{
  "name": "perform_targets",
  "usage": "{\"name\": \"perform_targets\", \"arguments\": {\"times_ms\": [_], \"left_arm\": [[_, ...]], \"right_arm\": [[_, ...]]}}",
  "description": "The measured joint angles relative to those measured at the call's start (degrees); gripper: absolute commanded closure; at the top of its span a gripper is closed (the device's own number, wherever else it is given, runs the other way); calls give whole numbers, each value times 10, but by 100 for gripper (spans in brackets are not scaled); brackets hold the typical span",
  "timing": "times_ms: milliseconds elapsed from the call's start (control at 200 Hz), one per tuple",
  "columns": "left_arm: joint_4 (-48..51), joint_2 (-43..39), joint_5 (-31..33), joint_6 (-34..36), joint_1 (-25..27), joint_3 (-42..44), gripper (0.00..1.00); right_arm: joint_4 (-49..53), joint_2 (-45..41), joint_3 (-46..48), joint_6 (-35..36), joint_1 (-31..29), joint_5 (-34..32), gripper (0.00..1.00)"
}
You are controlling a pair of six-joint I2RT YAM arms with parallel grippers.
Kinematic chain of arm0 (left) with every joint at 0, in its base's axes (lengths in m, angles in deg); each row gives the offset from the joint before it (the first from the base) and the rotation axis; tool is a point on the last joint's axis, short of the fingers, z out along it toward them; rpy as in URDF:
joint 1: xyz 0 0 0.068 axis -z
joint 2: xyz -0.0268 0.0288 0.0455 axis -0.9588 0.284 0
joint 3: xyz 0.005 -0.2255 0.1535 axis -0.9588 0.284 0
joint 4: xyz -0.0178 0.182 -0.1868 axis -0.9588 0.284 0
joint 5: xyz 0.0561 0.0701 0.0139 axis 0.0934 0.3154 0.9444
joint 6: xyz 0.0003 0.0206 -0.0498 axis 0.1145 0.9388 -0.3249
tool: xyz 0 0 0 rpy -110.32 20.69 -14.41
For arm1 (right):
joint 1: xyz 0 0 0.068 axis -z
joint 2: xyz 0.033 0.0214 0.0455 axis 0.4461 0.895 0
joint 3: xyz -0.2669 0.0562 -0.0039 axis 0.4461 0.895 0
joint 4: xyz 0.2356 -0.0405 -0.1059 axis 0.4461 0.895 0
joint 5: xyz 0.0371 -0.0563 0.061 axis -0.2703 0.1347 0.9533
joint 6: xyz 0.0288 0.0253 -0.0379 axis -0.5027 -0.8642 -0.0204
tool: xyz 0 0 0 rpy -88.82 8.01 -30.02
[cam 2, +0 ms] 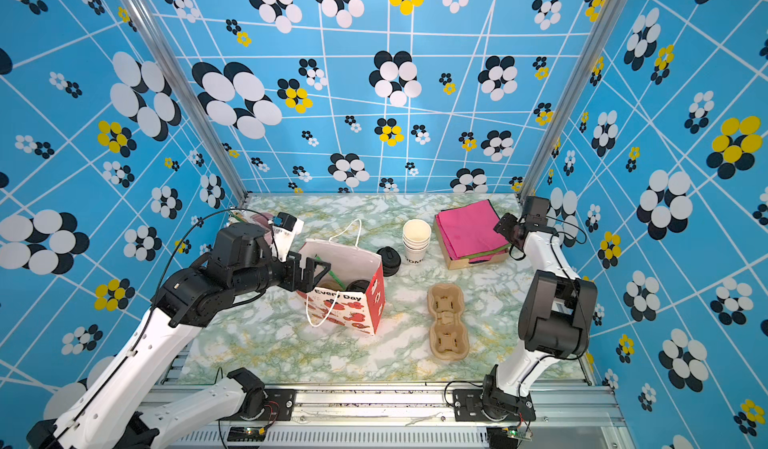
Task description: Pack the takeout coffee
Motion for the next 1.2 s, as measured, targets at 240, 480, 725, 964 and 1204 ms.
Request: {"name": "perform_targets", "arguments": {"times_ms": [240, 480, 725, 964, 1204], "left_arm": [[-6, -6, -7, 0, -6, 19, 1], [-9, -6, -9, -1, -6, 23, 1], [-10, -6, -9, -2, -6, 23, 1], [-14, -6, -9, -5, -6, 27, 2], [-15, -6, -9, -5, -6, 32, 2]], "right_arm": [[-1, 57, -30, -16, 24, 26, 40], [0, 81, -45, -29, 25, 40, 45], [3, 93, -46, -41, 28, 43, 55], [3, 93, -47, -46, 28, 51, 69], [15, 93, -54, -50, 28, 53, 76]]}}
